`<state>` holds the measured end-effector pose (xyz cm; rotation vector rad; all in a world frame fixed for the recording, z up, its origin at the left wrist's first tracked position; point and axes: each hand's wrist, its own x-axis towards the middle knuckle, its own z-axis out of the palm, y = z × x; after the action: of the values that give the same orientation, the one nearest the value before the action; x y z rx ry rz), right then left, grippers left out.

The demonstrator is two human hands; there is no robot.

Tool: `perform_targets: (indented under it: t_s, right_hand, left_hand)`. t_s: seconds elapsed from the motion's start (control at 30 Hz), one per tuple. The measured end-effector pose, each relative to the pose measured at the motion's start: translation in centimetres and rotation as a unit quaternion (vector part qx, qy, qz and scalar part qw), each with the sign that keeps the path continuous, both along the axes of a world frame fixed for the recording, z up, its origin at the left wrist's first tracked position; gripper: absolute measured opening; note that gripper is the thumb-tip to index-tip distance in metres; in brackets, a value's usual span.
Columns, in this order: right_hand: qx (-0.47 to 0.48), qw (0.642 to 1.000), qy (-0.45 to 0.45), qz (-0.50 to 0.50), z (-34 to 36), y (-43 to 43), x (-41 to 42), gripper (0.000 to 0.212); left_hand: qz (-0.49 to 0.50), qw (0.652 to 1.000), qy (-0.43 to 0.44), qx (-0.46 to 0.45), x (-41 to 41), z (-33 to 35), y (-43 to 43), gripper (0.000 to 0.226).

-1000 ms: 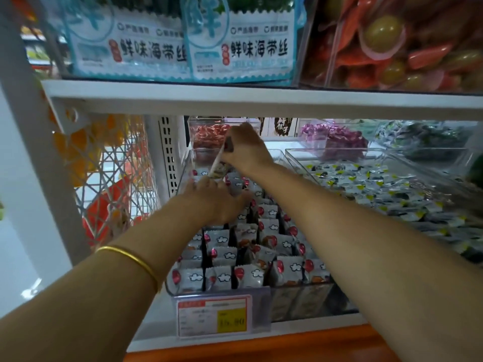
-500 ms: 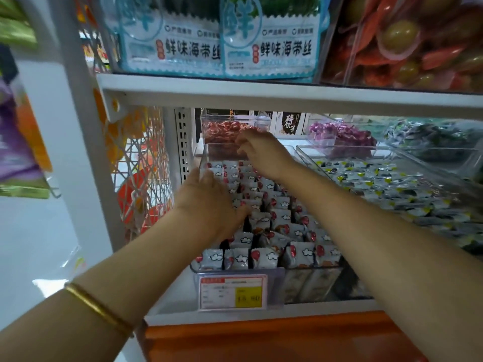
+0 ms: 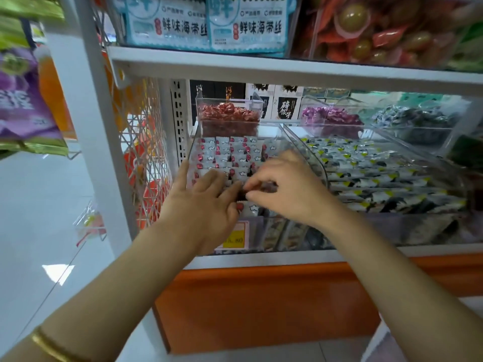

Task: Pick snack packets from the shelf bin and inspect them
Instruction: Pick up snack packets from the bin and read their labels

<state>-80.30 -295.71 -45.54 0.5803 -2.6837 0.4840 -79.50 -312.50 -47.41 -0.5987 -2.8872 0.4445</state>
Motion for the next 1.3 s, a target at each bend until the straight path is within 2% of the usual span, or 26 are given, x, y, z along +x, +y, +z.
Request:
perform_targets:
  t_s: [0.1,0.2,0.3,0.4,0.5,0.57,0.67,0.77,0.83,0.9,0.97,1.0,1.07,1.13,1.23,1.3]
  right_hand:
    - [0.099,0.995,0.02,0.006,-0.6,-0.7,0.2,0.025]
    - [0.1,0.994,0.027,0.02,-0.8,-0.9,0.1,0.018]
    - [-0.065,0.998,-0.01,0.024,-0.5,-0.6,0.2,0.009]
    - [-0.251,0.967,-0.011,0.03,0.3,0.5,0.6,0.007]
    - [-0.363,0.932,0.009,0.02,0.7,1.6,1.2,0.014]
    - [-0.412,0.911,0.019,0.002,0.6,2.2,1.5,0.014]
    - [-0.488,0.873,0.013,-0.023,0.4,3.0,1.7,0.01]
    - [-0.604,0.797,-0.025,-0.001,0.5,3.4,1.9,0.016]
    - [-0.665,0.744,-0.064,0.02,0.6,3.6,2.0,0.018]
    - [-0.712,0.692,-0.112,0.042,0.5,3.7,2.0,0.015]
    - [-0.749,0.639,-0.161,0.067,0.3,4.0,1.9,0.009]
    - [-0.76,0.621,-0.179,0.076,0.1,4.1,1.9,0.016]
    - [-0.77,0.602,-0.195,0.081,0.0,4.2,1.9,0.026]
    - [-0.777,0.594,-0.195,0.08,-0.1,4.3,1.7,0.023]
    - [-0.789,0.583,-0.183,0.071,-0.3,4.1,1.5,0.019]
    - [-0.779,0.602,-0.166,0.059,-0.4,3.9,1.5,0.018]
  left_hand:
    - [0.021,1.0,0.006,-0.021,0.0,-0.3,-0.5,0.057]
    - [0.026,0.999,0.017,-0.02,0.0,-0.6,-0.7,0.058]
    - [0.021,0.999,0.025,-0.002,0.1,-0.7,-0.8,0.058]
    - [0.019,0.998,0.026,0.054,0.4,-0.5,-0.8,0.056]
    - [-0.004,0.988,0.059,0.141,0.7,0.4,-0.3,0.059]
    - [-0.039,0.964,0.097,0.244,0.9,1.4,0.3,0.057]
    - [-0.076,0.896,0.087,0.429,1.3,2.4,1.2,0.043]
    - [-0.082,0.844,-0.009,0.531,1.3,2.2,1.8,0.04]
    - [-0.083,0.797,-0.054,0.596,1.1,1.9,2.0,0.029]
    - [-0.062,0.728,-0.095,0.676,0.9,1.8,1.9,0.02]
    - [-0.045,0.642,-0.15,0.751,0.8,1.8,1.9,0.018]
    - [-0.041,0.599,-0.178,0.78,0.8,1.9,1.8,0.02]
    - [-0.033,0.516,-0.227,0.825,0.7,2.1,1.7,0.026]
    - [-0.024,0.455,-0.253,0.853,0.6,2.2,1.6,0.037]
    - [-0.019,0.416,-0.269,0.869,0.4,2.1,1.7,0.046]
    - [-0.025,0.396,-0.273,0.877,0.4,2.1,1.7,0.041]
